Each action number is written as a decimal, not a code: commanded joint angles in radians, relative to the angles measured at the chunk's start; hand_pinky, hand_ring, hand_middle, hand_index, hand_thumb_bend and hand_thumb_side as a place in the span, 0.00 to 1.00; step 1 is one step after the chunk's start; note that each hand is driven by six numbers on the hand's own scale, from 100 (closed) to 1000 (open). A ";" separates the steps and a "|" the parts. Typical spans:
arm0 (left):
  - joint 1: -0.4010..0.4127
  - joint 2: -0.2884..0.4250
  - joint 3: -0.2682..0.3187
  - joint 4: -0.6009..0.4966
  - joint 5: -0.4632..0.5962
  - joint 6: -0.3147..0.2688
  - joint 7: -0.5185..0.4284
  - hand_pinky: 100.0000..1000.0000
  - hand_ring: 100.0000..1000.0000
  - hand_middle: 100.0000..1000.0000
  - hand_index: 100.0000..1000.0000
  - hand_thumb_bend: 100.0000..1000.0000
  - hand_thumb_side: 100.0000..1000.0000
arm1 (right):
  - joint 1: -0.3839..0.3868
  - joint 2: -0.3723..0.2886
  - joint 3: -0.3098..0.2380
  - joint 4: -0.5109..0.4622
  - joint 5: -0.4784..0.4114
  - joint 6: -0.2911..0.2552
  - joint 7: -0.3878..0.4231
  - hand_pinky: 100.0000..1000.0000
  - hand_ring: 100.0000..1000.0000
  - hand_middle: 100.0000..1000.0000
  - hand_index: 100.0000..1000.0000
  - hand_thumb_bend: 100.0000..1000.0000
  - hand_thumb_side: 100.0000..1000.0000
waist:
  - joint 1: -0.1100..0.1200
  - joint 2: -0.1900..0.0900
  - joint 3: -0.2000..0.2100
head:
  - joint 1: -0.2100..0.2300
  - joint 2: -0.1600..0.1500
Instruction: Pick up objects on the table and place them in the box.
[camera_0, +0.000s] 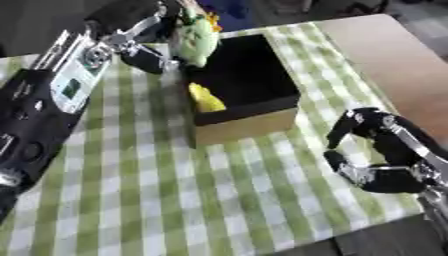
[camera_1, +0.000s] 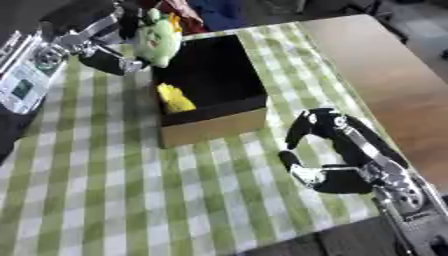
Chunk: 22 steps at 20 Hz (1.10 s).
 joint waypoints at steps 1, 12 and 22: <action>-0.013 -0.007 -0.011 -0.015 0.009 -0.015 -0.031 0.52 0.35 0.31 0.55 0.37 0.00 | -0.013 -0.009 0.000 -0.010 -0.009 -0.001 0.005 0.64 0.48 0.46 0.52 0.17 0.00 | -0.004 -0.018 -0.005 | 0.003 -0.010; 0.000 -0.017 -0.024 -0.024 0.022 -0.031 -0.095 0.55 0.39 0.39 0.82 0.71 0.18 | -0.011 -0.006 -0.001 -0.010 -0.010 -0.001 0.003 0.64 0.48 0.46 0.52 0.17 0.00 | -0.010 -0.012 -0.008 | 0.000 -0.014; 0.030 0.045 0.016 -0.161 0.192 0.045 -0.022 0.54 0.37 0.36 0.74 0.68 0.19 | 0.003 -0.005 -0.010 -0.006 -0.007 -0.001 -0.006 0.64 0.48 0.46 0.52 0.18 0.00 | -0.021 -0.017 0.039 | -0.016 -0.009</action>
